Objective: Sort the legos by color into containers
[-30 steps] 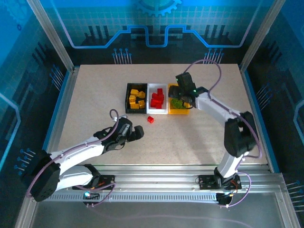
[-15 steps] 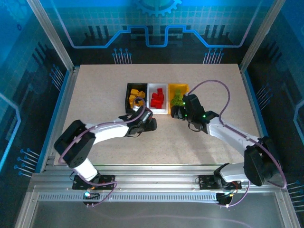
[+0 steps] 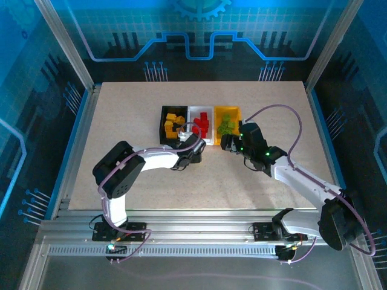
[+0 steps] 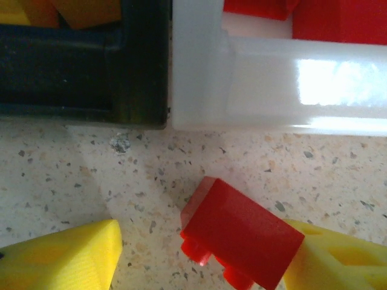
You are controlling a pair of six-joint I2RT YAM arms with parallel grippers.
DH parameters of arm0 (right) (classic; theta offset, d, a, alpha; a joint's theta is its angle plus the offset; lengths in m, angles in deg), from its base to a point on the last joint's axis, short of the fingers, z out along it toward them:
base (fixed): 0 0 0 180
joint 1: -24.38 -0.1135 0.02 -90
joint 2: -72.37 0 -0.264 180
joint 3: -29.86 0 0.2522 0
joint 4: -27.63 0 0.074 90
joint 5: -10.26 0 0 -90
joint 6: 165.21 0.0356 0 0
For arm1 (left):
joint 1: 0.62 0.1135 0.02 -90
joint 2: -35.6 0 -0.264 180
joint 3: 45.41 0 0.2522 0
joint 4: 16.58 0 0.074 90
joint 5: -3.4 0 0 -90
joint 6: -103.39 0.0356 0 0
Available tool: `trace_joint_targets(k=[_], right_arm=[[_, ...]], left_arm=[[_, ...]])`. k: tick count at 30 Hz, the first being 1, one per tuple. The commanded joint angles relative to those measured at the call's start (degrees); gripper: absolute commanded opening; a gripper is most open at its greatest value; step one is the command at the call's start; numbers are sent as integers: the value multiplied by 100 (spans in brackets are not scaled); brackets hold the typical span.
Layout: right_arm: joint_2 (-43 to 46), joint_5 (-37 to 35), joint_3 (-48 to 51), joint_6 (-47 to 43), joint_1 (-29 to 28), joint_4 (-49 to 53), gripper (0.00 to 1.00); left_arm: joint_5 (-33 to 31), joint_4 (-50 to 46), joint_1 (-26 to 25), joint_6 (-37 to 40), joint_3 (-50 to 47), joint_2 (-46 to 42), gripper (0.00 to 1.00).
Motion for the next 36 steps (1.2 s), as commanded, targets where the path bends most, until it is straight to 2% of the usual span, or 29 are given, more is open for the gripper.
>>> trace_joint_targets(k=[1,13,19,24,27,30,33,36], right_arm=[[106,57,96,79,67,-171,77],[124,93,170,105,113,-180,78],[245,82,271,157,131,-163,78],[436,101,432,226,148,-155,78],[550,93,551,268,153,-131,78],[644,93,673,311,157,-136,78],[694,83,747,334,172,-110,78],[731,80,766,334,175,-70,78]], left_arm=[[-225,299,27,148,125,310,66],[-259,429,20,333,-24,258,43],[-126,406,-113,155,-595,-446,38],[50,14,-328,-31,-757,-1216,36],[185,-227,-343,-63,-480,-1516,36],[218,-397,-339,146,153,-1443,37],[225,-790,-216,342,1161,-891,38],[472,-942,117,352,1981,-242,38]])
